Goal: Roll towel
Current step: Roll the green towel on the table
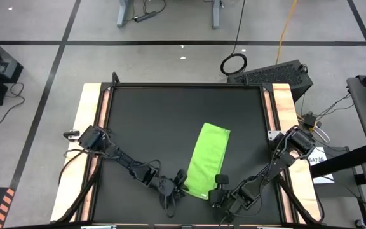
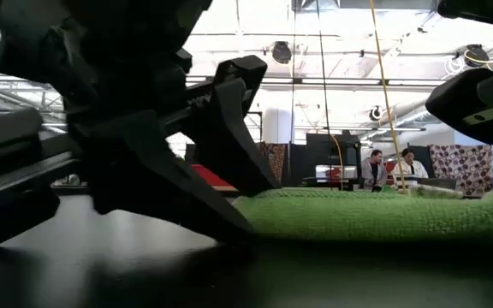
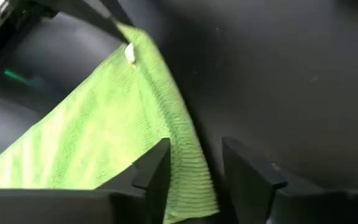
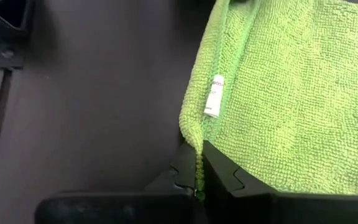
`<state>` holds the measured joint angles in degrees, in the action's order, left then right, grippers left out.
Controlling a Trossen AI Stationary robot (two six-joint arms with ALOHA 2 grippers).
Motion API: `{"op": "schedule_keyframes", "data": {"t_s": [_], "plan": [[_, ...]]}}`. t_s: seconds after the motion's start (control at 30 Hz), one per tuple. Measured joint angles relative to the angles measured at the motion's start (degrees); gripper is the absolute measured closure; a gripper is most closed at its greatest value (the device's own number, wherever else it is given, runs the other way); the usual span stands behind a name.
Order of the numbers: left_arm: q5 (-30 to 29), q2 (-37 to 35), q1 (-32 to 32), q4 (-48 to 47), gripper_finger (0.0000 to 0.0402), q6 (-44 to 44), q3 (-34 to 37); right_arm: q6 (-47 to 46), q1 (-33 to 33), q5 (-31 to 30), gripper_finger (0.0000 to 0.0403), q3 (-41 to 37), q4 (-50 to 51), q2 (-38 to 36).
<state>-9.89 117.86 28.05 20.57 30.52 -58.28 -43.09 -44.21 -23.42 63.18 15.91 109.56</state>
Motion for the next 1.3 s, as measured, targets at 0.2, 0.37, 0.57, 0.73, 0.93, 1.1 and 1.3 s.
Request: {"op": "schedule_keyframes", "data": {"t_s": [0.2,0.37,0.57,0.73,0.93,1.1,1.3], "plan": [[2.4,0.1,-2.6,-0.5,0.0310,-0.1,0.1,0.2,0.0,1.1,0.0402,0.0,-1.7,-0.1],[4.7,0.2,-3.5,-0.8,0.0360,-0.2,0.2,0.2,0.0,1.6,0.0402,0.1,-1.7,-0.3],[10.4,0.2,-5.1,-1.5,0.0394,-3.3,-0.1,-1.1,0.0,3.2,0.0396,0.1,-0.5,-0.3],[18.8,0.3,-7.4,-4.5,0.0397,-8.2,-1.6,-2.3,-0.1,2.6,0.0329,0.1,3.0,-1.2],[25.3,0.3,-9.2,-5.3,0.0399,-12.0,-1.9,-4.2,-0.5,-1.9,0.0224,0.1,7.6,-5.6],[28.8,0.4,-10.4,-5.7,0.0400,-15.0,-1.9,-15.8,0.6,-12.2,0.0202,0.2,19.5,-8.5],[32.0,0.3,-11.4,-6.8,0.0400,-18.3,-1.9,-17.5,6.8,-13.0,0.0229,-0.9,25.6,-8.3]]}}
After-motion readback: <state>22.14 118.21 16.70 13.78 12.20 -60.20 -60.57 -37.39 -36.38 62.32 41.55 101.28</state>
